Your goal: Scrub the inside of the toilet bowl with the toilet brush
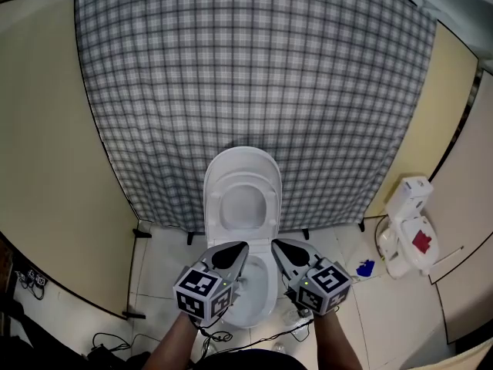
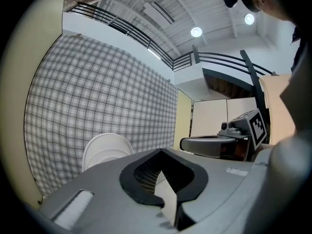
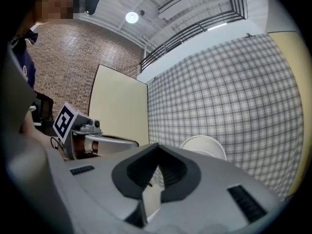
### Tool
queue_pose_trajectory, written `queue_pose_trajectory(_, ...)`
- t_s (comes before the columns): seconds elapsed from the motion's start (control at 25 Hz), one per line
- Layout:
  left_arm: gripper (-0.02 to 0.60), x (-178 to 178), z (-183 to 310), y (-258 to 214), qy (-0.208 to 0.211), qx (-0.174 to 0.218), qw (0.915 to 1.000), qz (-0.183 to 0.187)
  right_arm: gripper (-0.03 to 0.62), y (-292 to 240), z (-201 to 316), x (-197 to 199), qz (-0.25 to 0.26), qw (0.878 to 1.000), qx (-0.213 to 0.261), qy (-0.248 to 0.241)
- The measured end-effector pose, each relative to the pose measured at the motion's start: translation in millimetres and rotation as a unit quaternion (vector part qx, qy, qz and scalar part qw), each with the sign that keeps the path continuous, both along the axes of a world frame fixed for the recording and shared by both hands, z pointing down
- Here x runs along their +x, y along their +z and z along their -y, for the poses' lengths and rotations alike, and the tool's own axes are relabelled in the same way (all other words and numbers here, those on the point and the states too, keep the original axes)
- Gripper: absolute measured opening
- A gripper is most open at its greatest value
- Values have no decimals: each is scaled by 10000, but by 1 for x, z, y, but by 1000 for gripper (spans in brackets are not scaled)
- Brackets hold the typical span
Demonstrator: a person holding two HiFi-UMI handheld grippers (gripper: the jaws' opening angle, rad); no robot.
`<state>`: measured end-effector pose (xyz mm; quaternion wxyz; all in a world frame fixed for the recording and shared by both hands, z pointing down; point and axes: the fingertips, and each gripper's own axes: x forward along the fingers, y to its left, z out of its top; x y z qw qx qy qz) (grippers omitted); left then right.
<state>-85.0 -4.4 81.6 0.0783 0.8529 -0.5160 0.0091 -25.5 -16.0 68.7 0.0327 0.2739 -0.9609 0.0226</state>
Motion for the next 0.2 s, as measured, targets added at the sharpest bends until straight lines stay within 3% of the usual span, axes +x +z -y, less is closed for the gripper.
queue_pose_trajectory(0.2,9,18,16,-8,-9,-49,10000,13,2,-5,15,16,62,9999,-125,-102)
